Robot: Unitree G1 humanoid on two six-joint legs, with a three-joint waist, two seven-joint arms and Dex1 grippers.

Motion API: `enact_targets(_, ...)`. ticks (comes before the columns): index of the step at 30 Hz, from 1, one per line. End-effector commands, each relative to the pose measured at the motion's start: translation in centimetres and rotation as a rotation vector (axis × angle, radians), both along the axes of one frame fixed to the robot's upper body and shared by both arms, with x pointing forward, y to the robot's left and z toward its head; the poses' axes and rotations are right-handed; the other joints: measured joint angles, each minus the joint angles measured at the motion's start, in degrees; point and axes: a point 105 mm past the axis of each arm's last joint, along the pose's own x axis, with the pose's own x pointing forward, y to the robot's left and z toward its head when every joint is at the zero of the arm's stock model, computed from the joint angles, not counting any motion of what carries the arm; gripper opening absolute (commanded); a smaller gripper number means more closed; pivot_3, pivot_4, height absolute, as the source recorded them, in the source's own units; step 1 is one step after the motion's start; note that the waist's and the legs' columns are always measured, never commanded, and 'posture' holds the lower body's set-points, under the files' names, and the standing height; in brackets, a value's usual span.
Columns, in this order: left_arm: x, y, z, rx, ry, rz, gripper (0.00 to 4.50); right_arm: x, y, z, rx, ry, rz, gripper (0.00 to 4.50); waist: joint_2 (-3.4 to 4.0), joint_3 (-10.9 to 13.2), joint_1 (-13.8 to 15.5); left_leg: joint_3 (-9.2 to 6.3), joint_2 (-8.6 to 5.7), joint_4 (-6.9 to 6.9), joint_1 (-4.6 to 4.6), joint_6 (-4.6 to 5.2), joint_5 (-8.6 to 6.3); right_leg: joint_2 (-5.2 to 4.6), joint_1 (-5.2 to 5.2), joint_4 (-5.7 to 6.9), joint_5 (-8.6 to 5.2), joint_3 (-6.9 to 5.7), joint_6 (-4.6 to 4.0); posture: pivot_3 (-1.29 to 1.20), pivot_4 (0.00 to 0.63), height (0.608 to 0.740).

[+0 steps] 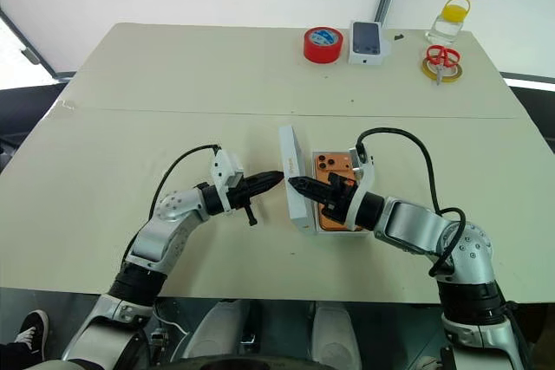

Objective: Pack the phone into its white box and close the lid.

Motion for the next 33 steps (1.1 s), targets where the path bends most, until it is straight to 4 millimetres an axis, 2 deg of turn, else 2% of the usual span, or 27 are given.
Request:
enact_targets(1,0.6,-0.9,1.5,-0.024,-0.053,-0.015,0.06,0.8,-1.4,-0.4,-0.007,0.027,-0.074,0.0,0.0,0.0,0.0,0.0,0.0,0.01,0.0,0.06,0.03,-0.01,0.02,0.0,-0.01,0.0,-0.02,0.0,0.15,0.74)
enact_targets(2,0.7,-1.1,1.5,-0.028,-0.05,-0.018,0.06,0.6,-1.3,-0.3,0.011,0.021,-0.063,0.0,0.0,0.0,0.0,0.0,0.0,0.02,0.0,0.08,0.05,-0.01,0.04,-0.01,-0.01,0.0,-0.03,0.0,0.15,0.74)
enact_targets(5,0.9,-1.9,1.5,-0.027,-0.057,-0.031,0.0,0.2,-1.4,-0.5,0.021,0.023,-0.049,0.91,0.0,0.0,0.0,0.0,0.0,0.03,0.01,0.08,0.05,-0.02,0.05,-0.01,-0.01,0.0,-0.02,0.0,0.15,0.74)
enact_targets(8,0.8,-2.7,1.5,-0.041,-0.048,-0.055,0.0,0.3,-2.7,-0.4,-0.001,0.019,-0.069,2.37,0.01,0.0,-0.1,0.02,0.0,0.01,-0.04,0.12,0.03,-0.02,-0.01,-0.01,0.01,0.0,0.09,0.0,0.15,0.74)
enact_targets(10,0.7,-3.4,1.6,-0.053,-0.04,-0.078,0.0,0.4,-4.5,-0.1,-0.09,0.0,-0.079,3.37,0.04,0.0,0.0,0.03,-0.02,0.01,-0.12,0.13,0.02,-0.02,-0.06,-0.01,0.01,0.0,0.09,0.0,0.15,0.74)
enact_targets(14,0.8,-4.6,1.3,-0.053,-0.022,-0.095,0.0,0.0,-8.7,0.5,-0.358,-0.091,-0.064,3.37,0.06,0.0,0.7,0.07,-0.11,0.07,-0.19,0.21,-0.01,-0.09,-0.05,-0.12,-0.02,0.0,0.05,0.0,0.15,0.74)
enact_targets(19,1.1,-4.5,1.3,-0.091,0.013,-0.079,0.0,2.1,-12.6,2.2,-0.676,-0.296,-0.132,3.37,0.09,0.0,1.2,0.07,-0.01,0.03,-0.17,0.22,-0.02,0.01,-0.1,-0.09,-0.03,-0.04,0.1,0.0,0.15,0.74)
enact_targets(21,1.1,-4.0,1.1,-0.086,0.022,-0.071,0.0,3.0,-13.2,2.5,-0.774,-0.381,-0.144,3.37,0.09,0.0,1.2,0.06,0.01,0.04,-0.17,0.22,-0.02,0.04,-0.11,-0.08,-0.03,-0.06,0.11,0.0,0.15,0.74)
enact_targets(24,1.2,-3.2,1.1,-0.07,0.018,-0.067,0.0,4.0,-12.8,2.9,-0.829,-0.495,-0.165,3.37,0.08,0.0,1.3,0.05,0.01,0.04,-0.16,0.21,-0.02,0.04,-0.11,-0.07,-0.07,-0.06,0.17,0.0,0.15,0.74)
enact_targets(27,1.7,-2.3,1.7,-0.059,0.006,-0.038,0.0,4.8,-12.8,2.0,-0.954,-0.59,-0.16,2.48,0.08,0.0,1.3,0.05,0.0,0.04,-0.18,0.21,-0.02,0.02,-0.12,-0.08,-0.03,-0.06,0.14,0.0,0.15,0.74)
enact_targets(28,2.1,-2.0,1.9,-0.06,0.016,-0.018,0.0,5.0,-13.0,1.7,-0.999,-0.62,-0.162,2.05,0.09,0.0,1.3,0.05,-0.01,0.04,-0.19,0.21,-0.02,0.01,-0.12,-0.08,-0.03,-0.05,0.14,0.0,0.15,0.74)
enact_targets(29,2.7,-1.7,2.0,-0.056,0.022,0.013,0.0,5.3,-13.3,1.4,-1.092,-0.665,-0.156,1.41,0.09,0.0,1.4,0.05,-0.03,0.04,-0.21,0.21,-0.02,-0.01,-0.14,-0.08,-0.03,-0.05,0.15,0.0,0.15,0.74)
enact_targets(30,3.3,-1.4,2.1,-0.046,0.029,0.042,0.0,5.5,-13.4,1.1,-1.156,-0.703,-0.143,1.03,0.08,0.0,1.4,0.05,-0.05,0.04,-0.23,0.21,-0.02,-0.02,-0.14,-0.09,-0.03,-0.05,0.15,0.0,0.15,0.74)
enact_targets(32,4.2,-1.1,1.8,-0.011,0.035,0.093,0.0,5.9,-13.4,1.1,-1.185,-0.747,-0.152,0.05,0.08,0.0,1.5,0.03,-0.12,0.06,-0.28,0.21,-0.02,-0.05,-0.15,-0.1,-0.03,-0.05,0.15,0.0,0.15,0.74)
enact_targets(33,4.5,-1.1,1.5,0.007,0.04,0.103,0.0,6.0,-13.1,1.0,-1.172,-0.752,-0.146,0.05,0.06,0.0,1.4,0.03,-0.14,0.07,-0.28,0.21,-0.02,-0.07,-0.15,-0.1,-0.03,-0.04,0.15,0.0,0.15,0.74)
